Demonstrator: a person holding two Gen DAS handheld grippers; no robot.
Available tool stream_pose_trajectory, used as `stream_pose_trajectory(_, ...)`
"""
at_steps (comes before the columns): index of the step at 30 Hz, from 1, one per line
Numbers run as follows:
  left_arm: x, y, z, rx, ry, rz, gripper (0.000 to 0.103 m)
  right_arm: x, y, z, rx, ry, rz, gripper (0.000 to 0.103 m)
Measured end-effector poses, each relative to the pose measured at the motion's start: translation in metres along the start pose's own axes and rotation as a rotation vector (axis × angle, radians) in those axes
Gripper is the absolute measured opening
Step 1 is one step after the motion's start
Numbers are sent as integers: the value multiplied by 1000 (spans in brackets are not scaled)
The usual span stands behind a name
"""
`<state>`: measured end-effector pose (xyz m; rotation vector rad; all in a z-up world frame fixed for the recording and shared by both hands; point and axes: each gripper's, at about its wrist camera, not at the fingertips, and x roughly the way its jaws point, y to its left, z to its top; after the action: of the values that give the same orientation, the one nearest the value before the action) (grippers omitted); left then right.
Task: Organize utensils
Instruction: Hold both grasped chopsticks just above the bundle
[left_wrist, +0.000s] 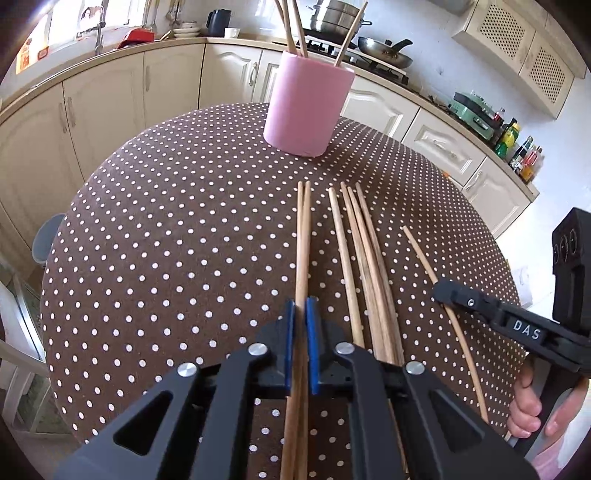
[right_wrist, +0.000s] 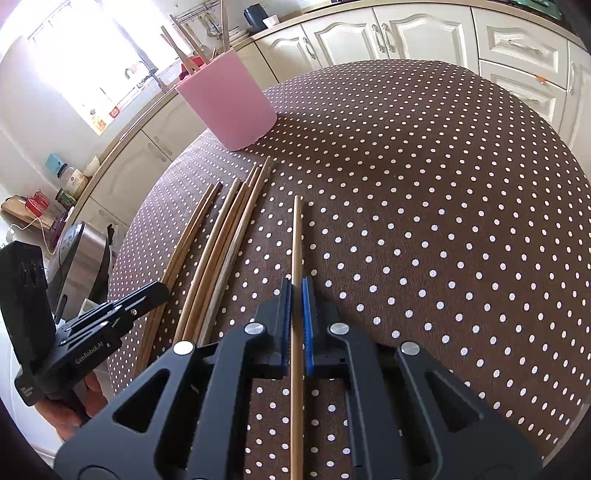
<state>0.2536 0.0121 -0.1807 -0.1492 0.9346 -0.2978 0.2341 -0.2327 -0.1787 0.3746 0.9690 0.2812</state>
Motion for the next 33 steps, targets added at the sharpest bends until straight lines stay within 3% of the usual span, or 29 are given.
stream_pose_trajectory(12, -12, 8, -8, -14, -22, 13, 6, 1, 3, 0, -10, 2, -8, 6)
stream_pose_trajectory(17, -4, 11, -6, 2, 5, 66, 6, 2, 4, 1, -15, 5, -13, 6)
stream_pose_trajectory(20, -1, 10, 1, -4, 18, 76, 14, 2, 3, 1, -12, 5, -9, 6)
stream_pose_trajectory(22, 2, 8, 7, -3, 19, 89, 24, 2, 3, 1, -10, 5, -7, 6)
stream_pose_trajectory(27, 16, 3, 22, 38, 41, 144, 24, 2, 2, 1, -12, 7, -9, 6)
stream_pose_trajectory(29, 20, 0, 25, 67, 45, 166, 22, 1, 1, 1, -11, 7, -8, 6)
stream_pose_trajectory(30, 21, -2, 27, 79, 41, 212, 6, 1, 2, 1, -13, 8, -10, 6)
stream_pose_trajectory(33, 21, 1, 27, 57, 28, 203, 5, 2, 3, 2, -14, 15, -16, 6)
